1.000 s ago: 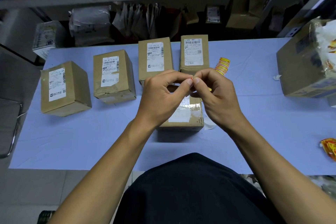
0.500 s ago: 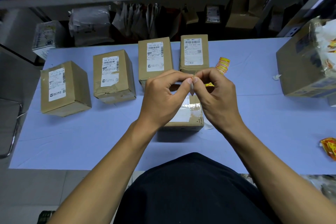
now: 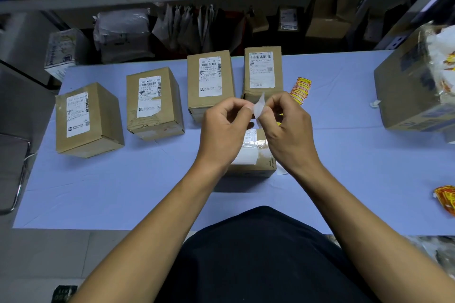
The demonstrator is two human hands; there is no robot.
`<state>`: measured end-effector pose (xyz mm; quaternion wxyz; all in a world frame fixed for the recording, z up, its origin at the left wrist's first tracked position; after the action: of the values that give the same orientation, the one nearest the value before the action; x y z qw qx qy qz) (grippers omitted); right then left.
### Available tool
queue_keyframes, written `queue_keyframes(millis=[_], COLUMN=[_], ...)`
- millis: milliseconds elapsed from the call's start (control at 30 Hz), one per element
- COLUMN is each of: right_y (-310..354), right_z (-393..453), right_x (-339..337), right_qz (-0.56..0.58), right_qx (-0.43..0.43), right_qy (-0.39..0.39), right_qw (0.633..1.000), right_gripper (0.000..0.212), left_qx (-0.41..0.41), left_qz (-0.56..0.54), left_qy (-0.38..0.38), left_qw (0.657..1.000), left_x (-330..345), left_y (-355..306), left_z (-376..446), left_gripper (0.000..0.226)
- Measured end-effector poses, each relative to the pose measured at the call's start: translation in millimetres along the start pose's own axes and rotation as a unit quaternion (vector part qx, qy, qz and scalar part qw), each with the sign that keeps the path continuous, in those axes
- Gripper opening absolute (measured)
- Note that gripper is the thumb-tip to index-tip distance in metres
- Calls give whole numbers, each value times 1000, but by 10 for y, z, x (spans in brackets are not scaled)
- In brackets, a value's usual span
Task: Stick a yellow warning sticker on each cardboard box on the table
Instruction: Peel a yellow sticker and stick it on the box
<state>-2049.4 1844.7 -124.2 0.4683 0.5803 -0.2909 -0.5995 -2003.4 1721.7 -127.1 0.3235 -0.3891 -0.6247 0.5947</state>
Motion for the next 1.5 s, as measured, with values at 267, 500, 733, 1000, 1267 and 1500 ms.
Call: queue_keyframes(millis=[267, 500, 733, 1000, 1267, 1500], right_y=[-609, -1260, -1546, -1286, -724, -664], right_z=[87, -52, -272, -273, -287, -302], right_x=[-64, -149, -108, -150, -75, 39], right_qz=[-41, -125, -260, -249, -246, -87], right_qx=[121, 227, 249, 135, -131, 20], right_qy=[2, 50, 149, 100, 99, 40], right_qw=[992, 965, 921, 954, 955, 995], right_gripper=[14, 20, 9, 12, 23, 2], left_qx=[-116, -157, -171, -210, -273, -392], left_qz=[-11, 7, 51, 78, 66, -222], left_qy=[-63, -76, -57, -58, -48, -11], left_qw=[991, 985, 982, 973, 959, 893], left_x=[-201, -289, -229, -176, -36, 18], left_y=[271, 393, 503, 644, 688, 611], left_z=[177, 201, 126, 134, 96, 13], left_gripper=[20, 18, 18, 19, 20, 20])
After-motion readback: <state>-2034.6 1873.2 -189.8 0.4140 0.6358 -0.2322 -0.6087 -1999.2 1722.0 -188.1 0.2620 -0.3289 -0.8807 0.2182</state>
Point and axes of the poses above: each hand's wrist, its own z-axis towards the middle knuckle, its own x-axis out of the palm, y = z × x, the point moved 2 cm from there along z, towards the middle knuckle, and after that the axes turned 4 degrees about -y, right-handed, at the moved point
